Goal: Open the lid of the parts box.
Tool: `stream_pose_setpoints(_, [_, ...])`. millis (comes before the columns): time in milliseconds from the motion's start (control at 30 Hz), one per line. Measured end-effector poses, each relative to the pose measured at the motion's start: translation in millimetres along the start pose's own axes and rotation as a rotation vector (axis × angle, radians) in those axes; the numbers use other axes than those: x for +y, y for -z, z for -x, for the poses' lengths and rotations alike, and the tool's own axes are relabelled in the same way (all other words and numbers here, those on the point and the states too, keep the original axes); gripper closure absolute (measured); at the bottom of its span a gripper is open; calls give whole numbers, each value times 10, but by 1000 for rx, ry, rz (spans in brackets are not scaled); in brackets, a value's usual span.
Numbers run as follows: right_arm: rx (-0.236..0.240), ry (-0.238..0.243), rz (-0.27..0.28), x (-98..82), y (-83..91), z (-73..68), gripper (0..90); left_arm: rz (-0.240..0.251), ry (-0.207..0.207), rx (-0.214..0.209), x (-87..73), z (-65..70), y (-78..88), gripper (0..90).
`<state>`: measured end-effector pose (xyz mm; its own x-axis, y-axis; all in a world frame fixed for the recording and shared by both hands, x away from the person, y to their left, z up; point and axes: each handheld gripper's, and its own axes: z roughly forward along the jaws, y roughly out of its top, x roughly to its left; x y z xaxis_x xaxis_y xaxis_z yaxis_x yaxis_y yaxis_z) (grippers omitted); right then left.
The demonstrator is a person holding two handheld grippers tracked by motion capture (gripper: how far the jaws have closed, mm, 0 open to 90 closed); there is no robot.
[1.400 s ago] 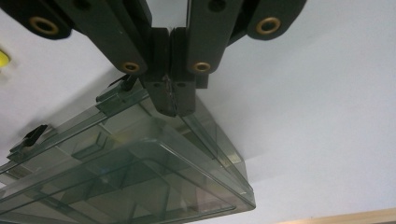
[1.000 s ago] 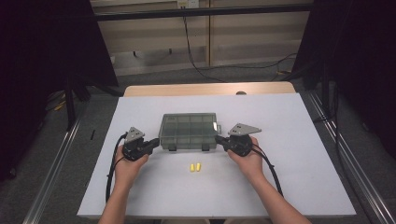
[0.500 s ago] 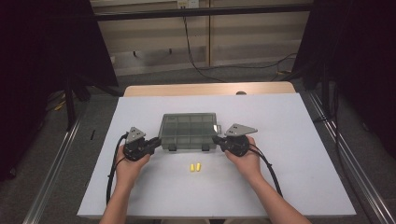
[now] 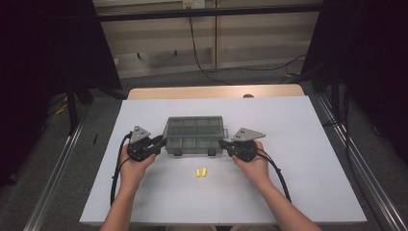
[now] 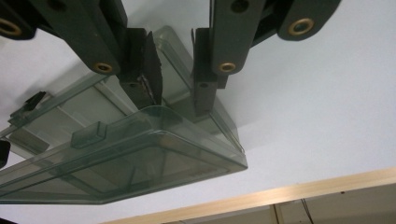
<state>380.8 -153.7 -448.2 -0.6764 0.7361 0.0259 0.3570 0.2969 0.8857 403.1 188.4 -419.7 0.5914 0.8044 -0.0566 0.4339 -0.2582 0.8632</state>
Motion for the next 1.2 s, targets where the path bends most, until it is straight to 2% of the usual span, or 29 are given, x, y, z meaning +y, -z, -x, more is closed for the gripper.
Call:
stream_pose_setpoints(300, [-5,7,-1,1,-1,-9,900,13,8,8,158,-32,-31,729])
stream_pose_setpoints(367, [-5,6,1,-2,-1,-8,900,18,16,3,172,-50,-40,729])
stream_pose_setpoints(567, [-3,8,4,-5,-4,-5,900,16,5,25,213,-90,-42,727])
stream_pose_setpoints(867, [-2,8,5,-7,-4,-3,900,27,21,20,267,-92,-96,732])
stream_pose_setpoints(1200, [-3,15,9,-13,-7,-5,900,29,15,35,348,-106,-125,743])
